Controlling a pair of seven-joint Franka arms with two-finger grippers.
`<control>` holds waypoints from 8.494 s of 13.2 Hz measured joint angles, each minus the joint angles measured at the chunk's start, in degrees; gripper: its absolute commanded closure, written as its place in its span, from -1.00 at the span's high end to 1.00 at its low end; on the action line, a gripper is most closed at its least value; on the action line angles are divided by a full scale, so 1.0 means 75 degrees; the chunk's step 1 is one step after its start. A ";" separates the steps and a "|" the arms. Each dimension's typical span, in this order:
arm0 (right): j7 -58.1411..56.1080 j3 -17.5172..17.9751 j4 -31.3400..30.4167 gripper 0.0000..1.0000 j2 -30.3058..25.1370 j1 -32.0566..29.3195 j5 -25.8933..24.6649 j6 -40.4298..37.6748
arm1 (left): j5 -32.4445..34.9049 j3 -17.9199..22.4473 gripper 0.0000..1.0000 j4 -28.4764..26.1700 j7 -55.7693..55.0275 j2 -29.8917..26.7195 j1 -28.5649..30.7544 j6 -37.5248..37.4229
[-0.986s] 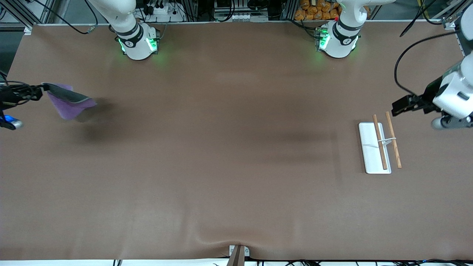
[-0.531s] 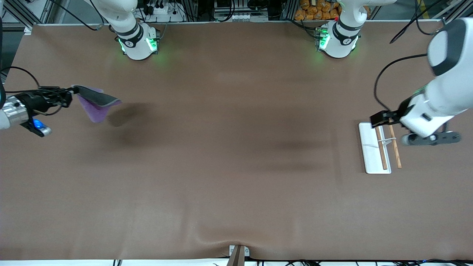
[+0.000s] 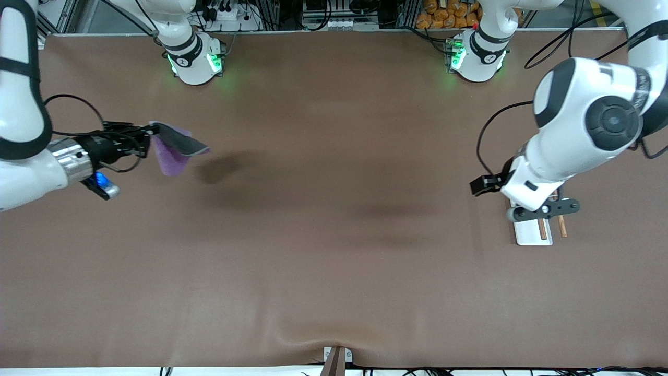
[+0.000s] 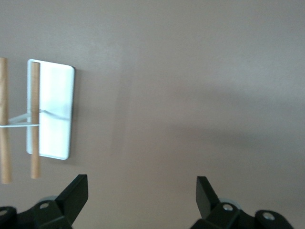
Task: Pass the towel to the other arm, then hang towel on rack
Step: 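Lift the towel with the right gripper while the left gripper approaches, then grasp the hanging towel with the left gripper beside the right gripper, then hold the towel with both grippers, then open the right gripper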
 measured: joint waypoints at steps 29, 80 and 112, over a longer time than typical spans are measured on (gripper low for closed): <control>0.7975 -0.0012 0.0570 -1.00 0.0828 0.4974 0.3747 0.9879 | -0.2792 0.0037 1.00 0.0835 -0.4419 0.0949 -0.1207 0.1127; 0.8529 -0.0033 0.0936 -1.00 0.1111 0.5160 0.3747 1.0384 | -0.2512 -0.0021 0.58 0.1446 -0.5712 0.0957 -0.1404 0.0536; 0.8529 -0.0034 0.0941 -1.00 0.1112 0.5160 0.3744 1.0384 | -0.2512 -0.0012 -1.00 0.1455 -0.5702 0.0995 -0.1369 0.0717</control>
